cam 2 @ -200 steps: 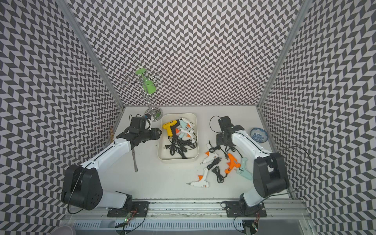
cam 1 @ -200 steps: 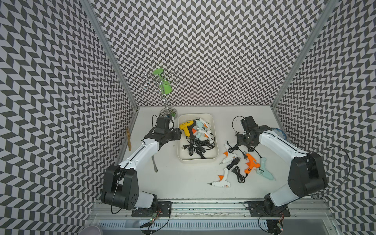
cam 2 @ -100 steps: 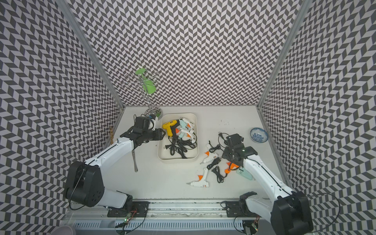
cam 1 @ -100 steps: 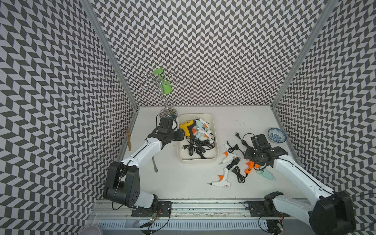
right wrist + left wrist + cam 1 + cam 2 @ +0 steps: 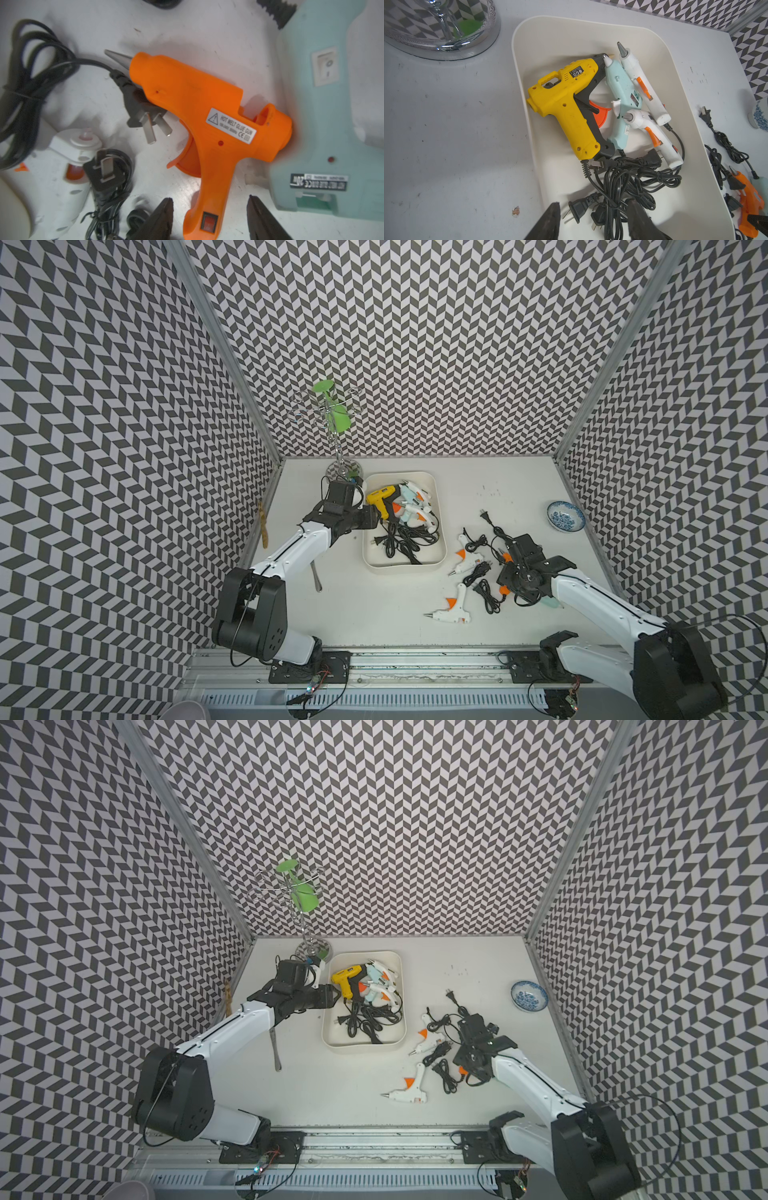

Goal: Put the hot melt glue gun into the storage box
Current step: Pick up the hot melt adhesive gun from the center of the board.

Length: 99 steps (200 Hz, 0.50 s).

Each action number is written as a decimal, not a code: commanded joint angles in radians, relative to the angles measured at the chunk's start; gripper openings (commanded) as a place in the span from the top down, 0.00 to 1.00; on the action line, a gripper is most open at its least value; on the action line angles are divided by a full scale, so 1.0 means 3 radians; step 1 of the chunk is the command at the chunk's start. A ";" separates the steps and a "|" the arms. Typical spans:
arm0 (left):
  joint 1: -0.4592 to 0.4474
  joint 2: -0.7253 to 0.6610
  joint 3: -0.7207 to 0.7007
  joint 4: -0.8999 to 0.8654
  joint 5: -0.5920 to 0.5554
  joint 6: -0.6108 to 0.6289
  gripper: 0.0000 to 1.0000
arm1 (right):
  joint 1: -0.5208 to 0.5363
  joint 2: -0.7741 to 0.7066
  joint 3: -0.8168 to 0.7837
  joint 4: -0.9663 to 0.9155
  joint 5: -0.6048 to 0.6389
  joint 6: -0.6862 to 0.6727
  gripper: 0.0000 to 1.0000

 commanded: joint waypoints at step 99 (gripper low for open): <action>-0.0002 -0.0039 -0.0032 0.0043 -0.0018 0.0062 0.44 | 0.0012 0.0397 0.0067 0.0425 0.0122 -0.0027 0.68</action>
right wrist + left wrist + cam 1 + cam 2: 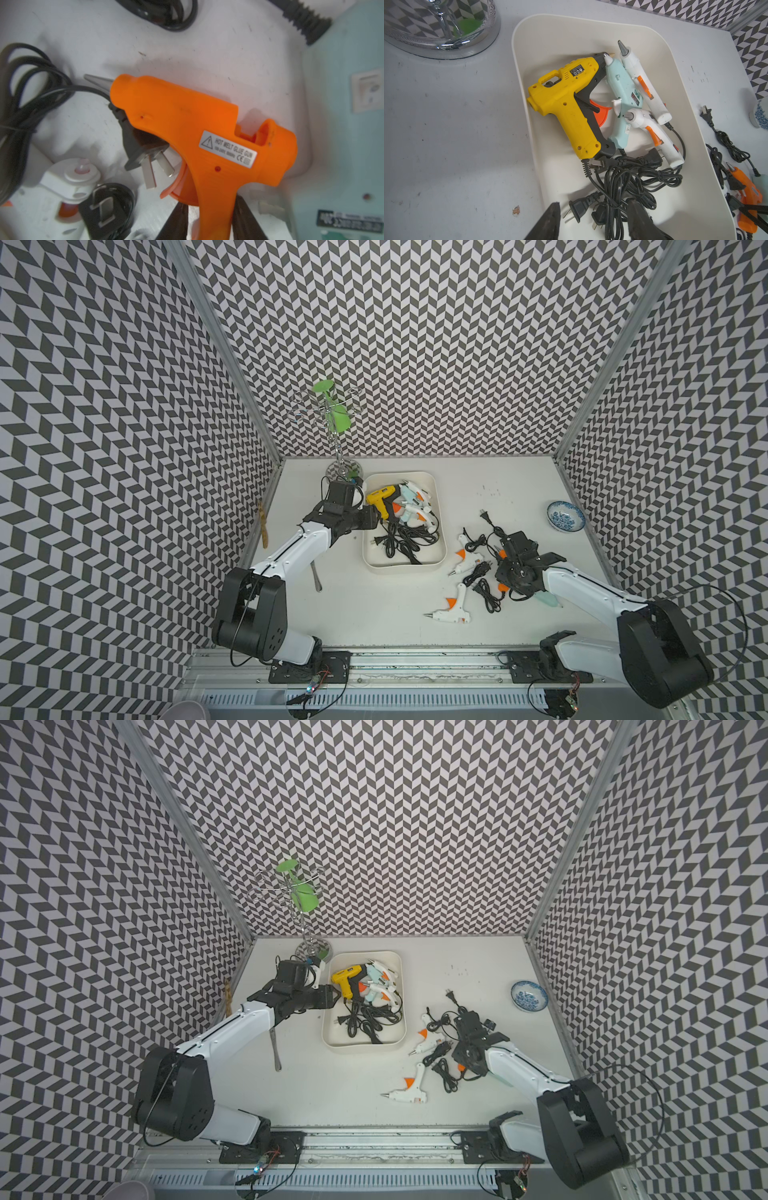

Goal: Put the hot melt glue gun into the storage box
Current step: Pick up the hot melt adhesive gun from the center of the board.

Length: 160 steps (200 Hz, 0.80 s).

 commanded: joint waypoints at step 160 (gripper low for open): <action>0.0099 -0.0013 -0.0008 0.0010 -0.0151 0.0059 0.44 | -0.0187 0.0237 0.1750 -0.0674 0.1066 -0.1119 0.92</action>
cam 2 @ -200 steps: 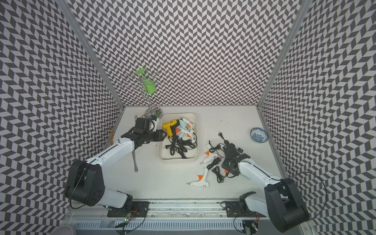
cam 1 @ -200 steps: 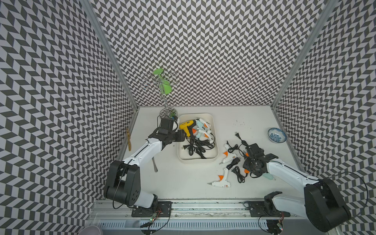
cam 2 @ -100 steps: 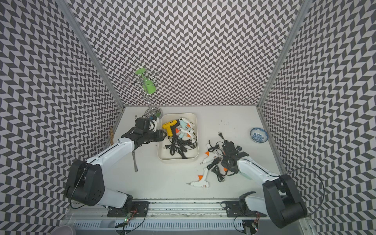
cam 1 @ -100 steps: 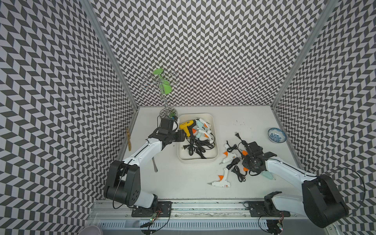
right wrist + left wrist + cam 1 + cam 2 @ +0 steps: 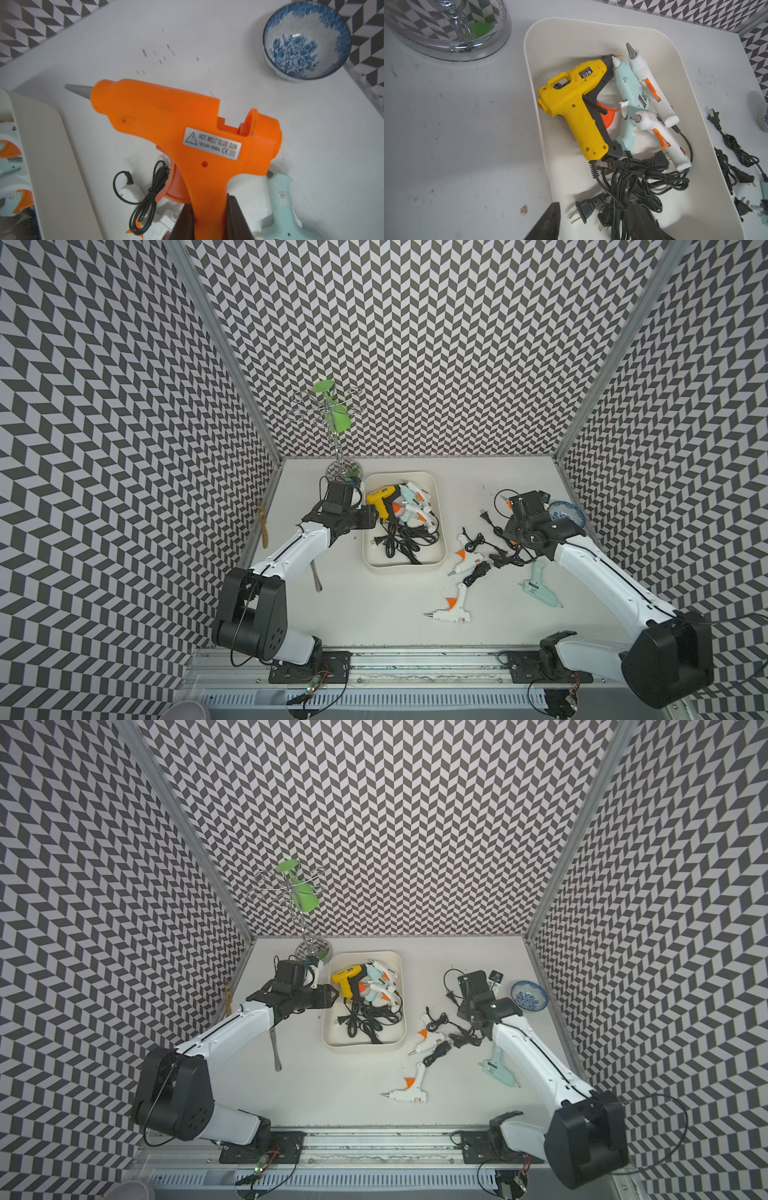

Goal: Put the hot melt glue gun into the storage box
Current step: Pick up the hot melt adhesive gun from the center of the board.

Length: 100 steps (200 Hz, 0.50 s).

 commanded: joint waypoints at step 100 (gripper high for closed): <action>0.0108 0.0010 0.0071 -0.0079 -0.0282 0.0052 0.45 | 0.0640 0.0752 0.1696 -0.0186 -0.0281 -0.0829 0.95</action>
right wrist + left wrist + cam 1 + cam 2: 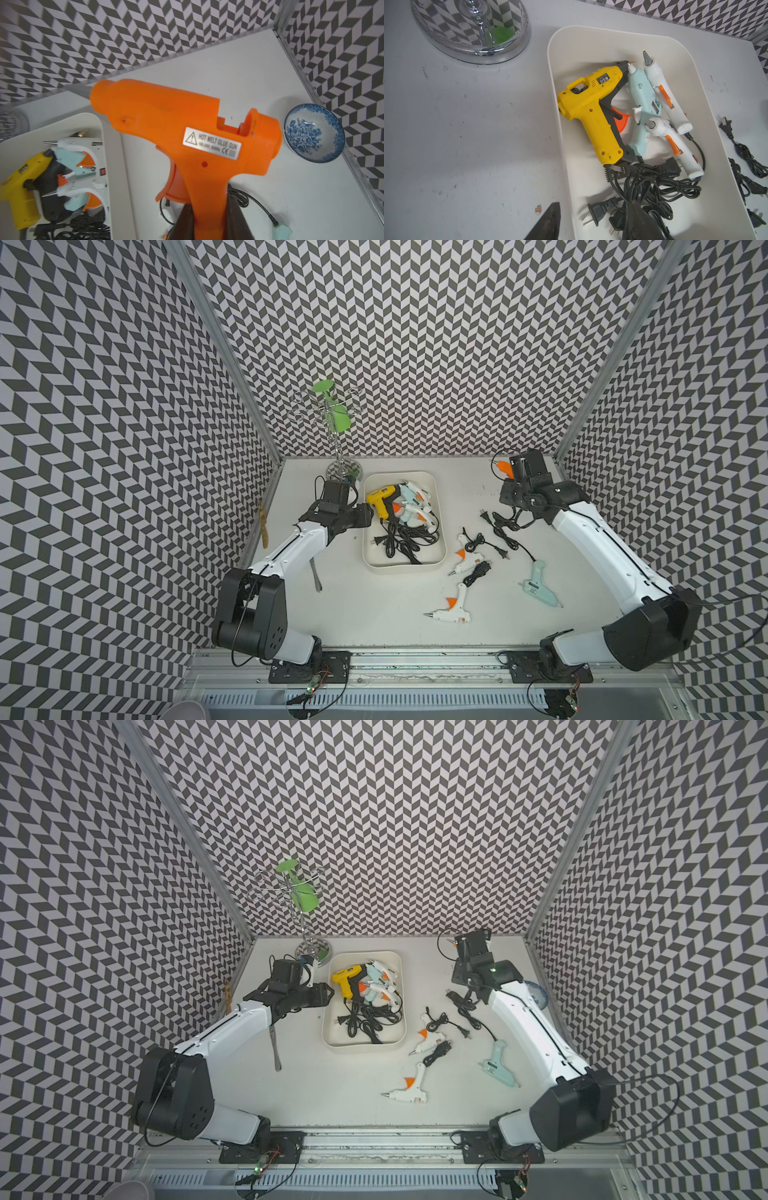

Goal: Put the hot melt glue gun into the storage box
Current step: Pick up the hot melt adhesive gun from the center of the board, then place the hot melt adhesive gun in the storage box.

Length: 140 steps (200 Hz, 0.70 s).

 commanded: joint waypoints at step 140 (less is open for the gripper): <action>0.0037 -0.0075 0.0007 -0.0080 -0.0315 0.0098 0.44 | 0.1227 0.1514 -0.0033 0.1213 -0.0833 -0.0303 0.95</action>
